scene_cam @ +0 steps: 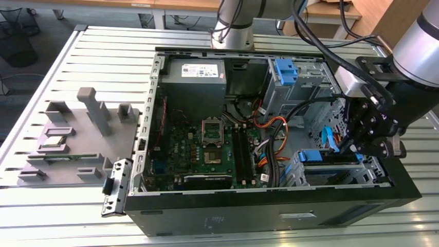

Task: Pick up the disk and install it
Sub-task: 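Insert the second disk wire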

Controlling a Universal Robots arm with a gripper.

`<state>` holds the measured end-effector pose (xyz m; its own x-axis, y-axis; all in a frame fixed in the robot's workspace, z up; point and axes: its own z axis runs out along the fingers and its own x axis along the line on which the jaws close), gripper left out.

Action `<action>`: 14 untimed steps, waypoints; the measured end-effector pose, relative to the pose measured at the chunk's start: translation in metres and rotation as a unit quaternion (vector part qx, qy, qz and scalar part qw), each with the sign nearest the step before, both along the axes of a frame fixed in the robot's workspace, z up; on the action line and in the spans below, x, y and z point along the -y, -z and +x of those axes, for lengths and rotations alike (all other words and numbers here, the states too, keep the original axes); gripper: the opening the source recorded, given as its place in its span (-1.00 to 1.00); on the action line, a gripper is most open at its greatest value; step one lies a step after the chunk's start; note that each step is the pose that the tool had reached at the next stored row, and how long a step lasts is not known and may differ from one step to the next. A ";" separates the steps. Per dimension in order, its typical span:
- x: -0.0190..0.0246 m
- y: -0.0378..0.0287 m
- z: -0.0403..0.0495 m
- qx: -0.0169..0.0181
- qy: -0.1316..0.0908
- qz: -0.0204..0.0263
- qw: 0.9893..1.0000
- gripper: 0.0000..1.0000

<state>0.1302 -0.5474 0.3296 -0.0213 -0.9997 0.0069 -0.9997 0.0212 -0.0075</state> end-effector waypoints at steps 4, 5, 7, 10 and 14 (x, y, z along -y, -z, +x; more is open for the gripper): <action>0.0000 0.0010 0.0000 0.000 0.000 0.000 1.000 -0.66; 0.0000 0.0010 0.0000 0.000 0.000 0.000 1.000 -0.66; 0.0000 0.0016 0.0000 0.000 0.000 0.000 1.000 -0.66; 0.0000 0.0026 0.0000 0.000 0.000 -0.001 1.000 -0.66; 0.0000 0.0031 0.0000 0.000 0.000 0.000 1.000 -0.66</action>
<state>0.1302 -0.5474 0.3265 -0.0212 -0.9997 0.0072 -0.9997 0.0212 -0.0075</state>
